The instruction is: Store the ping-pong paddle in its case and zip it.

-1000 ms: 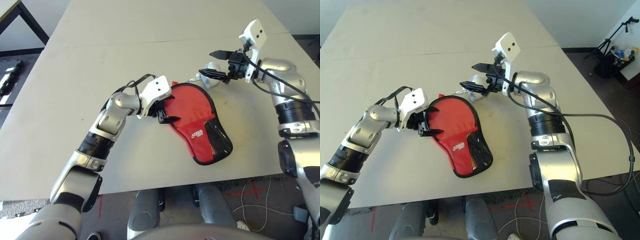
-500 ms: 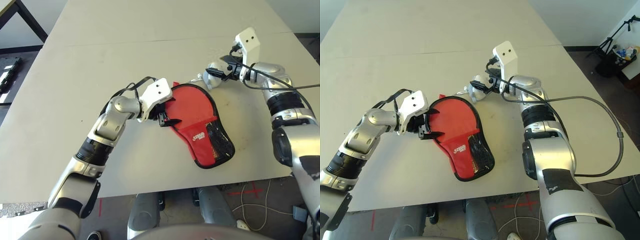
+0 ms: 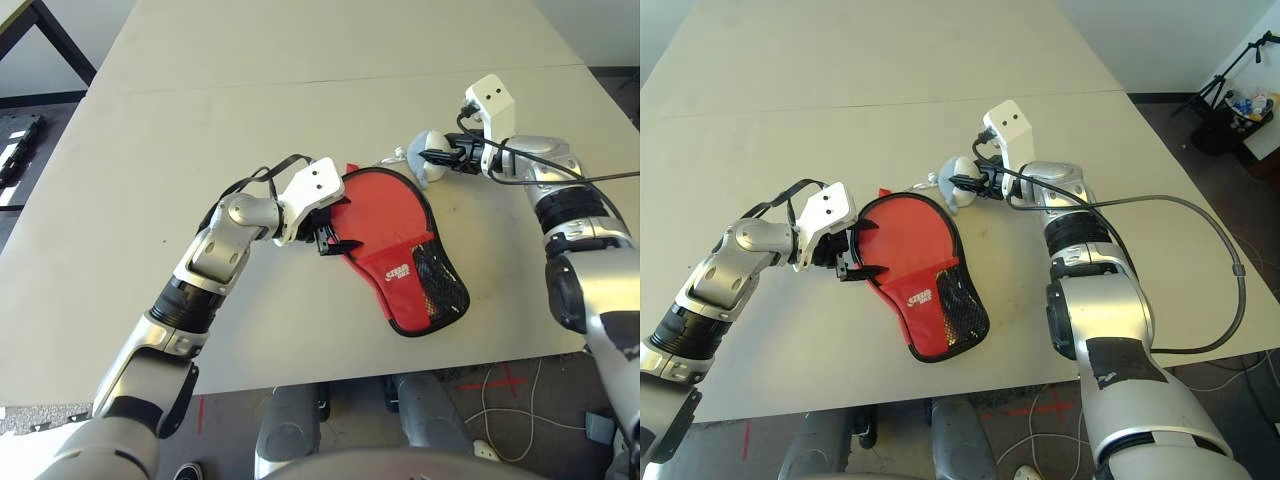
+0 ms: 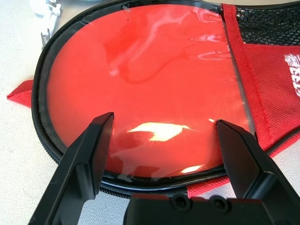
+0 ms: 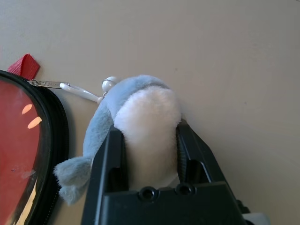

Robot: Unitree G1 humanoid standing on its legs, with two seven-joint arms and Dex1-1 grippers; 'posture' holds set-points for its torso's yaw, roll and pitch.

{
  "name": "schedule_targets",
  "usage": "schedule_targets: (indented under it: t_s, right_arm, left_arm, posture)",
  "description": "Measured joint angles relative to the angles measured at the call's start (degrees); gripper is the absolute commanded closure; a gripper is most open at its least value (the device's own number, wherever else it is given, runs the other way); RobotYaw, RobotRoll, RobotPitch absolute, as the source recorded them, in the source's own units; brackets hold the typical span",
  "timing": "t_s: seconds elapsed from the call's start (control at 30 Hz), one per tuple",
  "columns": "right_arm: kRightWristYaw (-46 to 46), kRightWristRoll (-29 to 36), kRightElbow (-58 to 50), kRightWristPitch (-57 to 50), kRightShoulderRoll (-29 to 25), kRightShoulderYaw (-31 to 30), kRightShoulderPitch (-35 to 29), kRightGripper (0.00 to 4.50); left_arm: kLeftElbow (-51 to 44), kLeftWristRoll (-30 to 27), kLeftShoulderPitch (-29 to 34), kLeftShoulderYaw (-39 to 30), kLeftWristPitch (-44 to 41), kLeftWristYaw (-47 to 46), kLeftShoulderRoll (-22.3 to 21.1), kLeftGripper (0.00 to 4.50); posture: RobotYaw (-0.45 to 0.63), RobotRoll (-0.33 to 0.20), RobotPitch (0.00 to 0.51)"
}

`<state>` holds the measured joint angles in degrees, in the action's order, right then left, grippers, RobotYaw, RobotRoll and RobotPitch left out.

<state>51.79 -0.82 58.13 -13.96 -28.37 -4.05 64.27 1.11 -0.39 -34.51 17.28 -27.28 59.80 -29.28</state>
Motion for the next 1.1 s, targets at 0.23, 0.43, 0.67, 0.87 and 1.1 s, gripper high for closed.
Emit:
schedule_targets:
  t_s: [0.23, 0.43, 0.67, 0.87, 1.1]
  right_arm:
    - [6.1, -0.1, -6.6, -3.1, -3.8, -1.4, -2.9, 4.36]
    - [11.5, 0.0, -14.0, -7.0, -7.4, -2.7, -6.1, 4.36]
    - [17.8, 0.0, -21.0, -10.2, -11.8, -4.0, -8.1, 4.36]
    - [22.4, 0.1, -23.7, -10.4, -14.8, -5.1, -8.8, 4.36]
    - [27.2, 0.0, -24.1, -8.3, -18.4, -6.3, -9.5, 4.36]
  left_arm:
    - [0.1, 0.0, -0.3, 0.5, -0.2, 0.1, 0.3, 0.00]
    - [0.4, 0.0, -0.8, 1.0, -0.2, 0.1, 0.3, 0.00]
    - [1.7, 0.0, -1.6, 1.3, 0.0, 0.5, 0.7, 0.00]
    - [2.0, 0.0, -1.7, 1.3, 0.3, 0.6, 1.0, 0.00]
    - [2.3, 0.0, -2.0, 1.7, 0.6, 0.7, 1.4, 0.00]
  posture:
    - [-0.06, 0.000, 0.232]
    - [-0.08, 0.000, 0.227]
    - [-0.08, 0.000, 0.224]
    - [-0.09, 0.000, 0.222]
    - [-0.09, 0.000, 0.221]
